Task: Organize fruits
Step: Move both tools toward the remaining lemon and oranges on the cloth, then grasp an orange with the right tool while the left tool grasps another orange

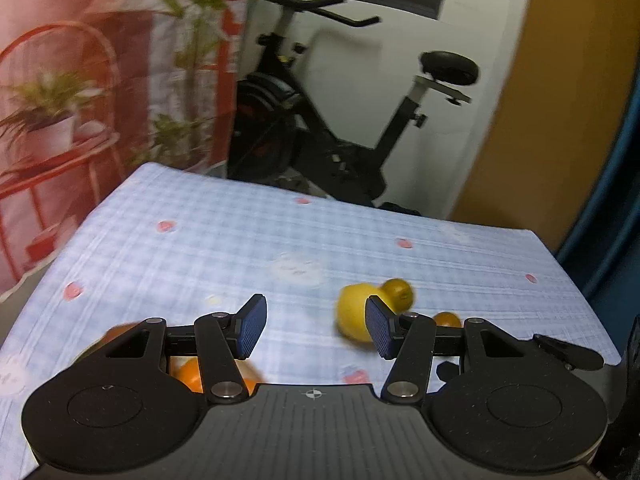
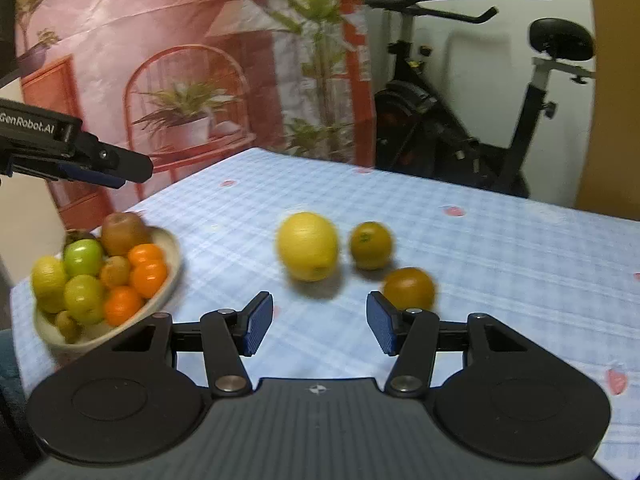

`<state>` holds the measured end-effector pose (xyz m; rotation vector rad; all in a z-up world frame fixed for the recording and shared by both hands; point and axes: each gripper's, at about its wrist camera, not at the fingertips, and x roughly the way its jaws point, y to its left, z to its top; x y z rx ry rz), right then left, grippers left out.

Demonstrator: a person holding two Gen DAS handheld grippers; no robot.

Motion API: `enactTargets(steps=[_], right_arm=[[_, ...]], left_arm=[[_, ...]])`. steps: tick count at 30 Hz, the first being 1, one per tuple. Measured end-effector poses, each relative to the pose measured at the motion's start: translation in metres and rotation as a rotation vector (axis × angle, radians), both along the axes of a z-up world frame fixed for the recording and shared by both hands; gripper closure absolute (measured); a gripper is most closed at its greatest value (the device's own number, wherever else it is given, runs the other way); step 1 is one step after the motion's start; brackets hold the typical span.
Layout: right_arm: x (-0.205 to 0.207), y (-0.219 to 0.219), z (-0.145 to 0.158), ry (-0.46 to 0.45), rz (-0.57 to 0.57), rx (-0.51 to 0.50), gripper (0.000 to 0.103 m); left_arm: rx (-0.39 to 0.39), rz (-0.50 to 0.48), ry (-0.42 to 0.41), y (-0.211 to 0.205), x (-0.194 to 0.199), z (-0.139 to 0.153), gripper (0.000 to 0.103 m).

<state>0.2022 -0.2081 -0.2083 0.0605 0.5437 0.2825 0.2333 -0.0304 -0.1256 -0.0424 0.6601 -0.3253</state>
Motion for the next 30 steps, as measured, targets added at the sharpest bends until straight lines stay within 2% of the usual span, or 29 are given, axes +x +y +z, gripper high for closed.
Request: enactTargets(steps=[7,14,30], right_arm=[[0.01,-0.024,-0.003,-0.028,-0.072,-0.008,0.048],[0.024,-0.029,-0.008,-0.034,-0.08,-0.007,0.048],[0.042,-0.029,-0.019,-0.011,-0.072,0.006,0.048]], left_arm=[[0.054,-0.078,-0.023,-0.037,0.017,-0.007,0.046],[0.098,-0.12,-0.023,-0.063,0.027,-0.011,0.046],[0.118,-0.138,0.017,-0.075,0.048,-0.025,0.046]])
